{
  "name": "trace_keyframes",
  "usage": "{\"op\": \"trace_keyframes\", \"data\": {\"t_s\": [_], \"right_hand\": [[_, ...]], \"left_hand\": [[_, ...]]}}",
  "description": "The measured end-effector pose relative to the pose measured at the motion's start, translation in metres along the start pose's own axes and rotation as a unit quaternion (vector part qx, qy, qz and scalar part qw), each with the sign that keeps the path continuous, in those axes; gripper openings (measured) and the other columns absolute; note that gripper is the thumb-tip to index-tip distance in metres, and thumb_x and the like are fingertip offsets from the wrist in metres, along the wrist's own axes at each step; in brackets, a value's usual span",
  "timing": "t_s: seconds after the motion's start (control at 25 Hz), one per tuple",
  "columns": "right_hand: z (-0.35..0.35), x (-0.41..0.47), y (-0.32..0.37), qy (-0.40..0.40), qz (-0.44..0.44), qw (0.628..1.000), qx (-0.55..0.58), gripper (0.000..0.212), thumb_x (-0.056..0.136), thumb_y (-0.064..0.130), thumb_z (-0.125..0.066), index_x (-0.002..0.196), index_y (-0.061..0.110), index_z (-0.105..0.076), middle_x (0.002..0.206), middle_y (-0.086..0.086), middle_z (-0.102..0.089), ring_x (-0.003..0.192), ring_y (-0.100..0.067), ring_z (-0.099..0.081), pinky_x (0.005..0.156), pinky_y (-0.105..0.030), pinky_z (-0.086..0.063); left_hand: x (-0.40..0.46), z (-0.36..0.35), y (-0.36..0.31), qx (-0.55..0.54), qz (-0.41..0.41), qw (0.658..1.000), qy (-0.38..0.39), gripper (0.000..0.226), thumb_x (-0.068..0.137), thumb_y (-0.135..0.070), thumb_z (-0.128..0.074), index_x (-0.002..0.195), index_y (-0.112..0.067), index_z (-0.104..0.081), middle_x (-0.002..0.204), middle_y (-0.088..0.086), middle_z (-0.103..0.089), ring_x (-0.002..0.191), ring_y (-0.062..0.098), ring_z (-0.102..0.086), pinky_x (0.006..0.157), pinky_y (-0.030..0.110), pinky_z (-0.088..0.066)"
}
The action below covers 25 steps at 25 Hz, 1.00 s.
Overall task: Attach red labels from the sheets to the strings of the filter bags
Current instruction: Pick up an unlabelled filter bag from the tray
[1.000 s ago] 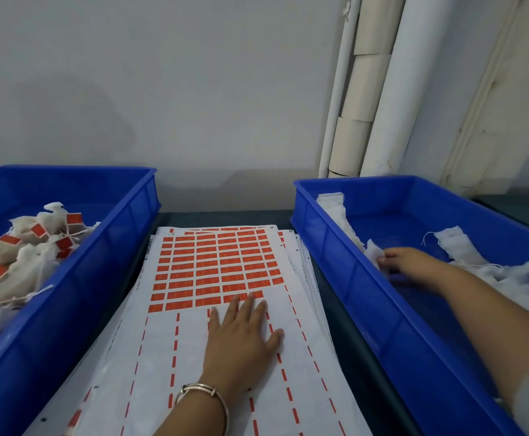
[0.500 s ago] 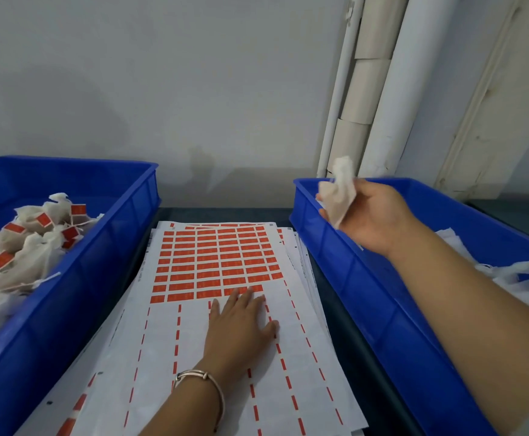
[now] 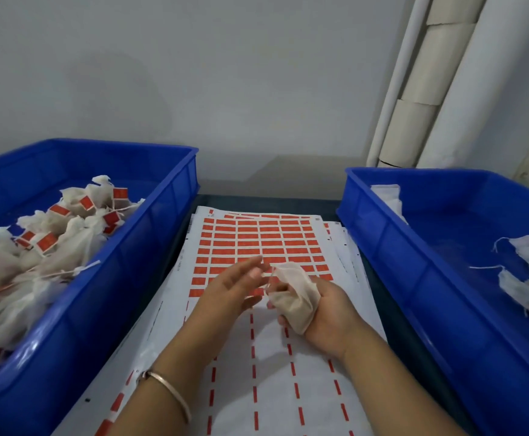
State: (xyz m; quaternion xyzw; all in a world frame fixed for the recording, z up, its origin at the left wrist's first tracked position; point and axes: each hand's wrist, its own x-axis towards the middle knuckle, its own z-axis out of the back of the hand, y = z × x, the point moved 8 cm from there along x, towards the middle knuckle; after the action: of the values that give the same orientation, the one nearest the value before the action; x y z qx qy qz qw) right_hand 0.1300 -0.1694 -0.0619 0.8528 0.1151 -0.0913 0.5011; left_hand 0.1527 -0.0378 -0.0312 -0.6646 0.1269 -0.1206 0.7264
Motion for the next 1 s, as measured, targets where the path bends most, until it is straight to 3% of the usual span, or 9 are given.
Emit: {"op": "trace_keyframes", "data": {"t_s": [0.08, 0.2, 0.32, 0.48, 0.6, 0.68, 0.84, 0.92, 1.0], "right_hand": [[0.002, 0.004, -0.009, 0.02, -0.017, 0.999, 0.024, 0.036, 0.078, 0.032, -0.061, 0.105, 0.012, -0.073, 0.106, -0.018, -0.068, 0.091, -0.027, -0.067, 0.08, -0.04, -0.054], [0.007, 0.004, -0.014, 0.042, -0.03, 0.998, 0.022, 0.037, 0.081, 0.03, -0.061, 0.111, 0.011, -0.071, 0.118, -0.02, -0.064, 0.109, -0.032, -0.061, 0.095, -0.044, -0.05], [0.007, 0.002, -0.015, 0.046, -0.027, 0.999, 0.003, 0.032, 0.08, 0.03, -0.061, 0.105, 0.014, -0.073, 0.111, -0.016, -0.069, 0.099, -0.027, -0.068, 0.089, -0.041, -0.053], [0.004, 0.001, -0.006, 0.051, 0.01, 0.999, -0.004, 0.024, 0.08, 0.027, -0.062, 0.096, 0.016, -0.077, 0.093, -0.011, -0.071, 0.081, -0.02, -0.068, 0.084, -0.037, -0.055], [0.004, -0.002, -0.004, 0.046, 0.018, 0.996, -0.069, 0.034, 0.094, 0.021, -0.045, 0.087, 0.023, -0.078, 0.091, -0.007, -0.073, 0.084, -0.021, -0.069, 0.09, -0.039, -0.052], [0.0, -0.006, -0.004, 0.039, 0.025, 0.995, -0.092, 0.033, 0.094, 0.031, -0.045, 0.09, 0.025, -0.077, 0.099, -0.006, -0.074, 0.094, -0.027, -0.069, 0.096, -0.044, -0.05], [-0.013, -0.013, 0.001, 0.043, 0.062, 0.973, -0.217, 0.044, 0.08, 0.058, -0.045, 0.107, 0.033, -0.069, 0.096, 0.003, -0.074, 0.096, -0.02, -0.069, 0.086, -0.032, -0.056], [-0.017, -0.015, 0.003, 0.044, 0.083, 0.963, -0.252, 0.047, 0.076, 0.059, -0.048, 0.109, 0.032, -0.066, 0.094, 0.003, -0.074, 0.092, -0.017, -0.069, 0.081, -0.027, -0.056], [-0.02, -0.016, 0.005, 0.04, 0.09, 0.973, -0.21, 0.036, 0.072, 0.05, -0.056, 0.097, 0.029, -0.072, 0.092, 0.001, -0.074, 0.084, -0.014, -0.07, 0.07, -0.019, -0.055]], "left_hand": [[-0.001, -0.008, -0.002, 0.062, -0.032, 0.997, 0.024, 0.028, 0.07, -0.058, -0.056, 0.098, -0.055, -0.06, 0.097, -0.041, -0.06, 0.089, -0.017, -0.057, 0.057, 0.003, -0.045], [0.003, -0.011, -0.001, 0.108, -0.064, 0.992, 0.013, 0.025, 0.071, -0.047, -0.059, 0.094, -0.042, -0.066, 0.091, -0.03, -0.066, 0.085, -0.008, -0.061, 0.061, 0.002, -0.043], [0.003, -0.005, -0.001, 0.105, -0.076, 0.991, -0.02, 0.015, 0.07, -0.044, -0.057, 0.077, -0.04, -0.069, 0.083, -0.025, -0.067, 0.081, -0.004, -0.062, 0.062, 0.003, -0.044], [0.0, 0.002, -0.01, 0.095, -0.084, 0.988, -0.085, 0.012, 0.07, -0.043, -0.053, 0.075, -0.044, -0.065, 0.074, -0.037, -0.063, 0.079, -0.017, -0.057, 0.057, -0.004, -0.037], [-0.004, 0.01, -0.013, 0.077, -0.093, 0.983, -0.137, 0.011, 0.067, -0.043, -0.054, 0.074, -0.045, -0.063, 0.07, -0.039, -0.061, 0.077, -0.019, -0.055, 0.056, -0.006, -0.035], [-0.008, 0.011, -0.015, 0.081, -0.104, 0.98, -0.152, 0.01, 0.066, -0.044, -0.057, 0.074, -0.044, -0.063, 0.072, -0.038, -0.062, 0.078, -0.017, -0.056, 0.055, -0.005, -0.037], [-0.014, 0.009, -0.019, 0.096, -0.132, 0.974, -0.154, 0.007, 0.065, -0.042, -0.06, 0.071, -0.04, -0.063, 0.077, -0.033, -0.063, 0.08, -0.009, -0.059, 0.058, 0.0, -0.041], [-0.015, 0.007, -0.021, 0.107, -0.141, 0.973, -0.147, 0.007, 0.067, -0.042, -0.056, 0.073, -0.042, -0.061, 0.076, -0.036, -0.061, 0.081, -0.012, -0.057, 0.059, -0.002, -0.04], [-0.015, 0.004, -0.022, 0.125, -0.148, 0.972, -0.133, 0.007, 0.071, -0.041, -0.054, 0.075, -0.045, -0.058, 0.076, -0.041, -0.059, 0.082, -0.017, -0.054, 0.061, -0.004, -0.037]]}}
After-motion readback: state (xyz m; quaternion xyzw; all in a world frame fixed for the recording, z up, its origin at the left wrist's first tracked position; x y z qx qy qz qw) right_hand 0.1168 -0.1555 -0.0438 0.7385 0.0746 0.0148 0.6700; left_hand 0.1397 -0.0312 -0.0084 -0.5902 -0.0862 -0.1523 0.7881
